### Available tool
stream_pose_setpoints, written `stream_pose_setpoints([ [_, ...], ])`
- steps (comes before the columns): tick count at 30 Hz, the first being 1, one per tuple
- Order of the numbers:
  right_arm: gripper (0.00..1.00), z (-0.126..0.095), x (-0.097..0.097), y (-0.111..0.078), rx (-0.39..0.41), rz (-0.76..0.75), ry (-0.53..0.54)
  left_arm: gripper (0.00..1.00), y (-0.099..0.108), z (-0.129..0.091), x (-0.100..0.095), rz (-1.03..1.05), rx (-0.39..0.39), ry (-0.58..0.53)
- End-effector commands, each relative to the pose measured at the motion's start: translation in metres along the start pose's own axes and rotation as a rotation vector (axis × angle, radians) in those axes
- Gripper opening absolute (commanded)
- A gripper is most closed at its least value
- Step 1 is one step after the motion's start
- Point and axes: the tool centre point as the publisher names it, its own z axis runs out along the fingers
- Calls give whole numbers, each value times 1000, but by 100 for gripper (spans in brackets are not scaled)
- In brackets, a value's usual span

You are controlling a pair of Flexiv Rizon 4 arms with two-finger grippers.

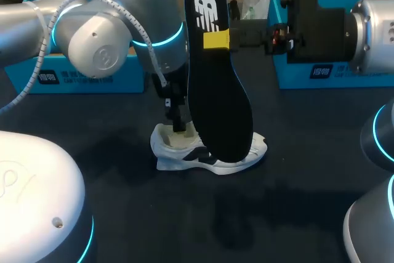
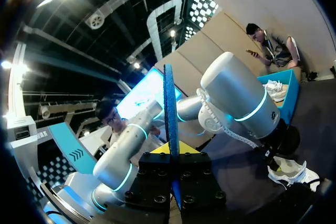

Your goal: Take the shoe out of the shoebox, open the shoe tongue, remove and reinsert the insole, then place the shoe into the shoebox

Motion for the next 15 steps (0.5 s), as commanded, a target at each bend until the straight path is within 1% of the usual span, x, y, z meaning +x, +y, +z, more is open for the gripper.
stream_pose_setpoints([
  [1,0,4,0,0,0,2,-4,100,-12,17,-11,-2,4,12],
  [2,0,4,0,0,0,2,-4,100,-14,19,-12,-3,23,16],
  [4,0,4,0,0,0,2,-4,100,-18,26,-14,-5,12,10],
  [5,0,4,0,0,0,2,-4,100,-19,28,-15,-8,20,11],
  [11,0,4,0,0,0,2,-4,100,-30,46,-18,-13,10,18],
  [15,0,4,0,0,0,2,-4,90,-33,55,-16,-10,7,25],
])
